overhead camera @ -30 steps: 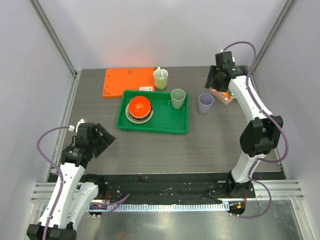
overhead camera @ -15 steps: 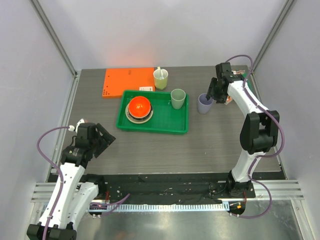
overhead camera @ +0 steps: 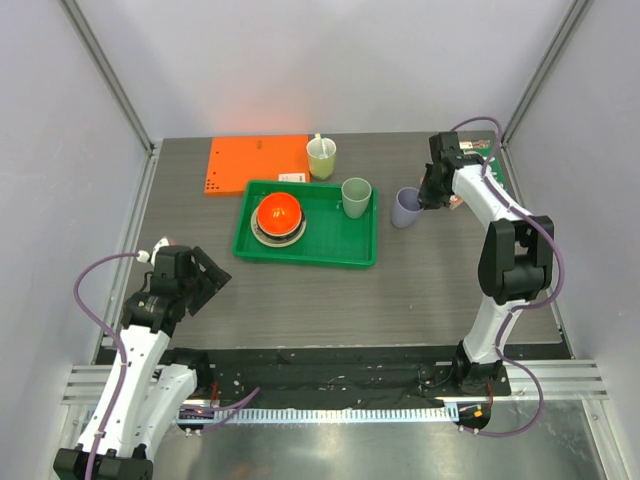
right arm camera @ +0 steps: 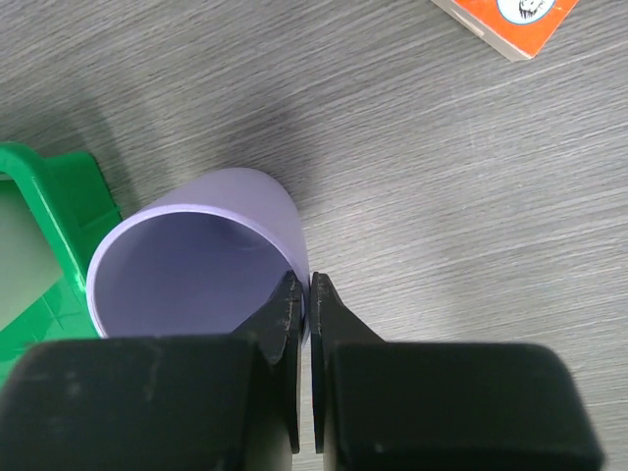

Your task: Place the mixed dishes into the plastic bin

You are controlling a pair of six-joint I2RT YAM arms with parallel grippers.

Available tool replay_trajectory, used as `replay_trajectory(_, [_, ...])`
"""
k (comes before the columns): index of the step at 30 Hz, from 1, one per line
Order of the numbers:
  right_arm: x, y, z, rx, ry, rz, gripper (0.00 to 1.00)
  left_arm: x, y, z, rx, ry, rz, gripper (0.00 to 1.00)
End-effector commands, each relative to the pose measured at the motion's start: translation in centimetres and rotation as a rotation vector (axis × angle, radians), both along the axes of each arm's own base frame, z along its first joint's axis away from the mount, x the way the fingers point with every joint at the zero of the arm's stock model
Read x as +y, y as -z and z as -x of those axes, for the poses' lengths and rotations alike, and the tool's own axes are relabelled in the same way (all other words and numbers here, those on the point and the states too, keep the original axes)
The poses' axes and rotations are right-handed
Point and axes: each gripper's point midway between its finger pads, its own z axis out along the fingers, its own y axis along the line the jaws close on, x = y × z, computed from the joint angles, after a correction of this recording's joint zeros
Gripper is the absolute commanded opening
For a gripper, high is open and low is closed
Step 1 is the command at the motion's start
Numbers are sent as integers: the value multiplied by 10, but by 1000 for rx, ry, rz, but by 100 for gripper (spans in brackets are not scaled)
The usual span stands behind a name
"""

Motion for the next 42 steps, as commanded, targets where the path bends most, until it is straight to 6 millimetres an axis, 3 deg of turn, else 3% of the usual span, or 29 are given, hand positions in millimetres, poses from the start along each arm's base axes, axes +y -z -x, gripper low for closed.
replay_trajectory(1, [-3, -40, -3, -112, 17, -11, 1, 0, -5, -8, -39, 7, -2, 75])
replay_trajectory(7, [8, -98, 11, -209, -39, -2, 1, 0, -6, -8, -41, 6, -3, 75])
replay_trajectory(11, [39, -127, 28, -239, -164, 6, 1, 0, -5, -8, -39, 9, -2, 75])
replay_trajectory(14, [76, -132, 45, -234, -256, -21, 1, -1, -6, -8, -42, 13, 1, 75])
replay_trajectory(17, [124, -129, 64, -221, -370, -52, 1, -1, -5, -8, -39, 11, 0, 75])
replay_trajectory(21, [153, -113, 67, -189, -417, -59, 1, -1, -6, -8, -43, 11, 1, 75])
replay_trajectory(30, [183, -91, 41, -173, -441, -55, 1, 0, -5, -8, -38, 9, -2, 75])
replay_trajectory(35, [199, -59, 35, -103, -474, -39, 1, -1, -4, -8, -33, 11, -3, 75])
replay_trajectory(42, [210, -45, 28, -92, -470, -3, 1, -1, -4, -8, -33, 11, -3, 75])
